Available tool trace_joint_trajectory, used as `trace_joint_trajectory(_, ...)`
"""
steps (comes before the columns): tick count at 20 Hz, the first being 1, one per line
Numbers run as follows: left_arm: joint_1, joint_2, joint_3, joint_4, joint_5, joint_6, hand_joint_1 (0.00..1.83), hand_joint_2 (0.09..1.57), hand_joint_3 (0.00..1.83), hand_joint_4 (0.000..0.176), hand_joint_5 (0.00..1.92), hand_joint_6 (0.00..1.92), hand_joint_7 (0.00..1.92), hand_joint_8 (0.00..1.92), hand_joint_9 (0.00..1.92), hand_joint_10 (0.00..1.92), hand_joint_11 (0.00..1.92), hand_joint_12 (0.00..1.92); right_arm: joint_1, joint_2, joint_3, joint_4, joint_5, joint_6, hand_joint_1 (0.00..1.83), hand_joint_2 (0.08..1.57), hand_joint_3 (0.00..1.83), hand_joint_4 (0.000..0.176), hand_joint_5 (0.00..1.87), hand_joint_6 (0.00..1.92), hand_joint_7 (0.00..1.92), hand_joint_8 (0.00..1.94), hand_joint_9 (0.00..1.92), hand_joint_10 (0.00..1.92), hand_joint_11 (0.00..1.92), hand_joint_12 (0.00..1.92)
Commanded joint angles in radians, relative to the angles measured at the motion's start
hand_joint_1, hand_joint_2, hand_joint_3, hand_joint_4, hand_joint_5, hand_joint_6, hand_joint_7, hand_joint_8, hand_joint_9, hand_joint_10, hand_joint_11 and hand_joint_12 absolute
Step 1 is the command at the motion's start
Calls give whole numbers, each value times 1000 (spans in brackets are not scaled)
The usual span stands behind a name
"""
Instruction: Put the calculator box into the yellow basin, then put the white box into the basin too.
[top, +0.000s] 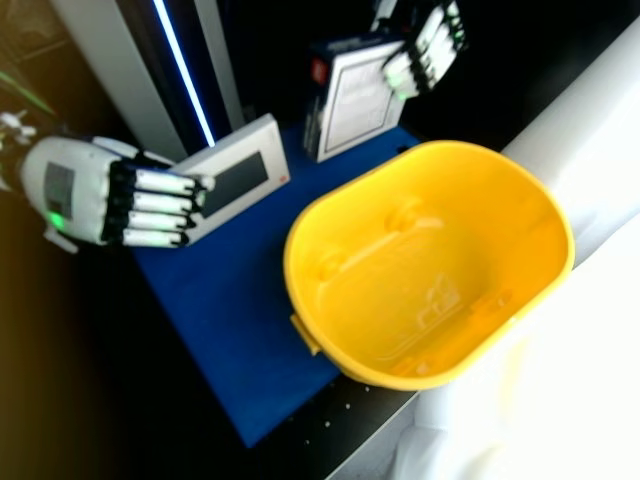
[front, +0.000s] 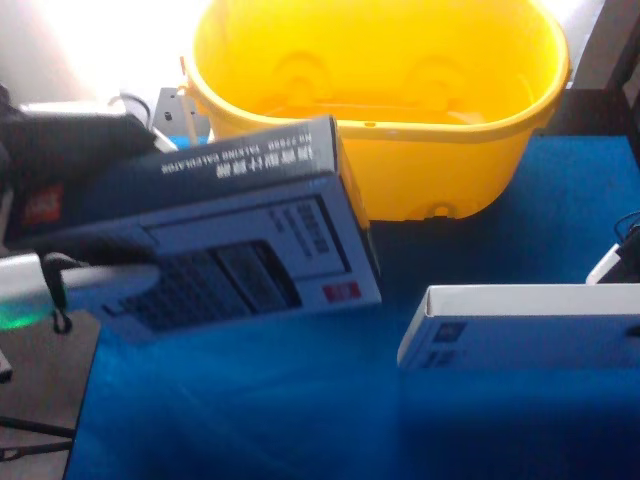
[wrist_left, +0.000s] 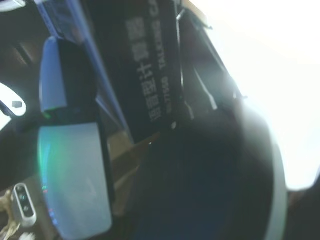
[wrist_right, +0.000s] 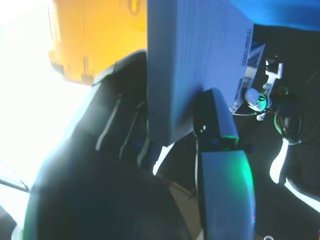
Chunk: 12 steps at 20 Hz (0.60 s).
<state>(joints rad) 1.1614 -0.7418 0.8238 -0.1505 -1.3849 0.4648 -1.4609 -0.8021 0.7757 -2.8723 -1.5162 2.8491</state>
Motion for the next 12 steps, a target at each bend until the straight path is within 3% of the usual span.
trace_joint_trajectory(1, -25, 4, 7, -13, -176, 0, 1381, 1104, 0, 0, 891, 934, 1003, 878, 1019, 1144, 976, 1041, 17, -1, 3, -5, -126, 8, 1351, 1182, 2, 0, 858, 1185, 789, 1213, 778, 1427, 670, 1600)
trace_joint_trajectory(6, -215, -37, 86, 29, -102, 14, 1367, 1152, 0, 0, 799, 1051, 883, 1138, 928, 1266, 914, 1129, 21, -31, 17, 7, -124, 8, 1356, 1168, 0, 0, 885, 1168, 839, 1182, 782, 1366, 636, 1561)
trace_joint_trajectory(8, -292, -58, 124, 52, -63, 14, 1372, 1133, 0, 0, 882, 956, 908, 1097, 935, 1245, 911, 1153, 21, -36, 20, 8, -121, 8, 1359, 1163, 0, 0, 890, 1153, 845, 1174, 801, 1362, 695, 1566)
trace_joint_trajectory(12, -471, -97, 193, 115, 28, 14, 1374, 1125, 1, 0, 914, 945, 891, 1112, 960, 1173, 944, 987, 21, -46, 28, 12, -110, 8, 1364, 1151, 0, 0, 912, 1078, 868, 1143, 829, 1355, 737, 1571)
